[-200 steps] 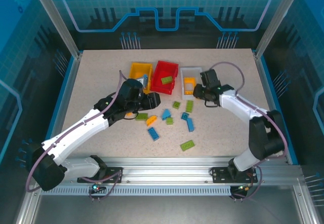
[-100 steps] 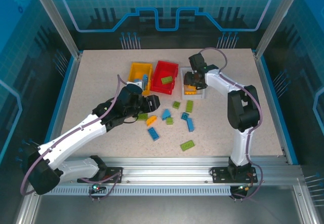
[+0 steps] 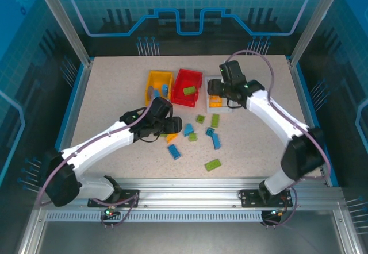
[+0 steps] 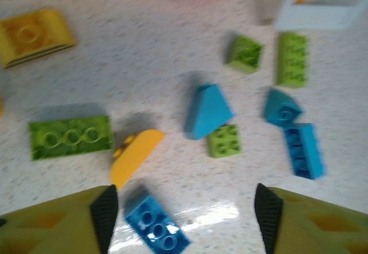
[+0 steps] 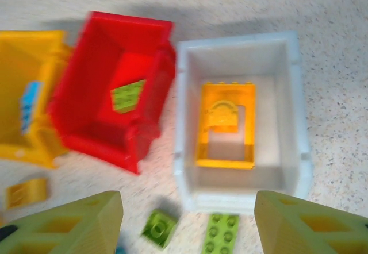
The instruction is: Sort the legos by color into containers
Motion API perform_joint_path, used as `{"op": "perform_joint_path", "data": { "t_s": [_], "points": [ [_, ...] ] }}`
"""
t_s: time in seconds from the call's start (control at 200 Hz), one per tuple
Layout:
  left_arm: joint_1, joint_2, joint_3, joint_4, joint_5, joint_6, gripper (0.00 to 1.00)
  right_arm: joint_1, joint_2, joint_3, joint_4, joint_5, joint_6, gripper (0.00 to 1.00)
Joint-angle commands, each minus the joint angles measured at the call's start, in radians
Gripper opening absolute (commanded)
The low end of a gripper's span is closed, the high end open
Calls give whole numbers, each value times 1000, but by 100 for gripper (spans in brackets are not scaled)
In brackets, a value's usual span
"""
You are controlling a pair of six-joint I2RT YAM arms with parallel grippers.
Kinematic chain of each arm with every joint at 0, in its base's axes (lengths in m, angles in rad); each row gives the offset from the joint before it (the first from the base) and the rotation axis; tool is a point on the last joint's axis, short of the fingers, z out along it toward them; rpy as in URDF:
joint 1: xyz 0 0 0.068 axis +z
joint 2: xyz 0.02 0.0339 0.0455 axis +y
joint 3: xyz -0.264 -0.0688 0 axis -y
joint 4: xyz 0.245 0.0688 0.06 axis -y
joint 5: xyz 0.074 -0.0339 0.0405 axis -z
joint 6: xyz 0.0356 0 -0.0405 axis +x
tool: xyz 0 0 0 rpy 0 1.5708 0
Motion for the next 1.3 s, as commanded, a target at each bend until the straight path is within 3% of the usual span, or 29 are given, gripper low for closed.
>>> {"op": "perform_joint_path", "data": {
  "t_s": [0.0, 0.095, 0.205, 0.385, 0.53, 0.825, 1.03, 1.171, 1.296],
  "points": [
    [62, 46, 19, -154, -78, -94, 71, 89, -117, -150, 85, -96, -57, 68],
    [152, 64, -17, -132, 1, -237, 71, 179, -194, -236, 129, -191, -108, 71],
    [169, 59, -58, -32, 48, -393, 72, 265, -250, -300, 154, -214, -140, 75],
    [209, 110, -121, 98, 106, -723, 75, 289, -304, -369, 202, -330, -160, 80],
    [245, 170, -123, 98, 124, -914, 75, 298, -323, -365, 186, -335, -168, 81],
    [275, 272, -95, 140, 144, -1018, 76, 300, -329, -371, 191, -312, -146, 80],
    [274, 338, -104, 164, 186, -1053, 70, 300, -332, -383, 196, -291, -135, 80],
    [275, 363, -107, 195, 179, -1065, 60, 301, -334, -387, 201, -287, -129, 79],
    [275, 350, -115, 201, 154, -1061, 39, 300, -336, -392, 200, -277, -124, 78]
  ]
}}
